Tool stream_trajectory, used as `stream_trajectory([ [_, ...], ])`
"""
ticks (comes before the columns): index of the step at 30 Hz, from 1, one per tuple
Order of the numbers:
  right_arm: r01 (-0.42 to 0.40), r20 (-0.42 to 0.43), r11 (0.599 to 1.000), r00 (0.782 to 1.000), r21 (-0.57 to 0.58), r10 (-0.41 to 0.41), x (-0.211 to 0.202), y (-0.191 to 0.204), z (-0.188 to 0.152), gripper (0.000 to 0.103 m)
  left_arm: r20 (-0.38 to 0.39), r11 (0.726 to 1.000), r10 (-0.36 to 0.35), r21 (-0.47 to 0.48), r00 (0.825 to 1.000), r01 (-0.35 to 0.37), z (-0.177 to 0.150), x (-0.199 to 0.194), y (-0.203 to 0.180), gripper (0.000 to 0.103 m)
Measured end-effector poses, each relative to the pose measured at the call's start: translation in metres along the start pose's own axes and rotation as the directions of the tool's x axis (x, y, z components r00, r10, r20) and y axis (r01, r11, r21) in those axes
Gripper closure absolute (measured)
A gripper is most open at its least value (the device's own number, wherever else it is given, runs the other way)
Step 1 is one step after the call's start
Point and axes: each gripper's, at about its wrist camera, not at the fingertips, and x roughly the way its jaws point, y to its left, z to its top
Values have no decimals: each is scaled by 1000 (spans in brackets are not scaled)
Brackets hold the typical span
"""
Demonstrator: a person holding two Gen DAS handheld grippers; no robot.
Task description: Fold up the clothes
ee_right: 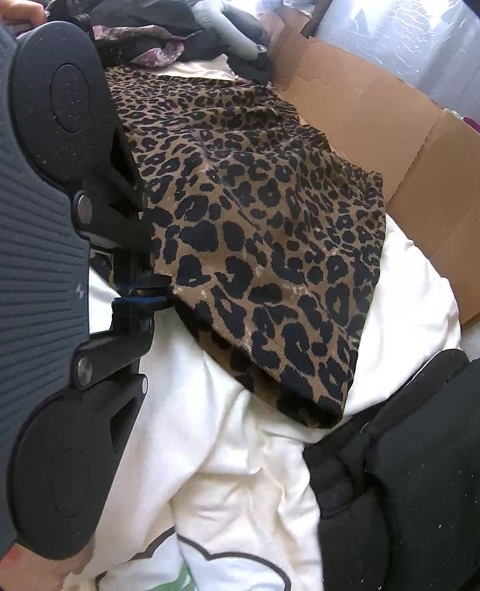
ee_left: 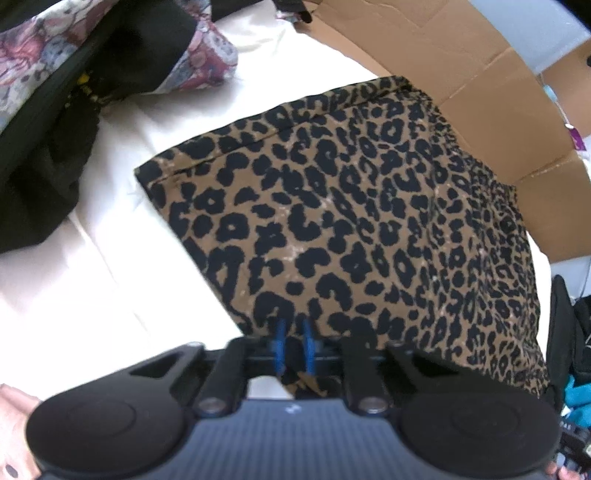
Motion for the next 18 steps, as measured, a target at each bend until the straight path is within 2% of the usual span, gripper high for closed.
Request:
stream_trajectory([
  [3, 18, -9, 1000, 1000, 1, -18, -1, 0, -3, 103, 2, 1000, 0, -9, 1000, 0, 0, -2, 3, 103],
  [10, 50, -28, 999, 998, 16, -50, 1, -5, -8, 103, 13, 1000, 11, 0, 1000, -11, -1, -12, 10, 103],
  [13, 106, -49, 994, 993, -6, -106, -2, -6, -11, 103, 11, 1000, 11, -8, 1000, -11, 0, -15, 15, 103],
  [15, 122, -28, 992, 992, -34, -123, -10, -6, -10, 102, 9, 1000, 1, -12, 1000, 0, 0, -18, 17, 102],
  [17, 108, 21, 993, 994, -46, -107, -19, -6, -3, 101, 6, 1000, -13, -16, 1000, 13, 1, -18, 18, 98],
  [18, 103, 43, 994, 994, -47, -101, -23, -6, 1, 92, 4, 1000, -15, -20, 1000, 15, 1, -17, 18, 93],
])
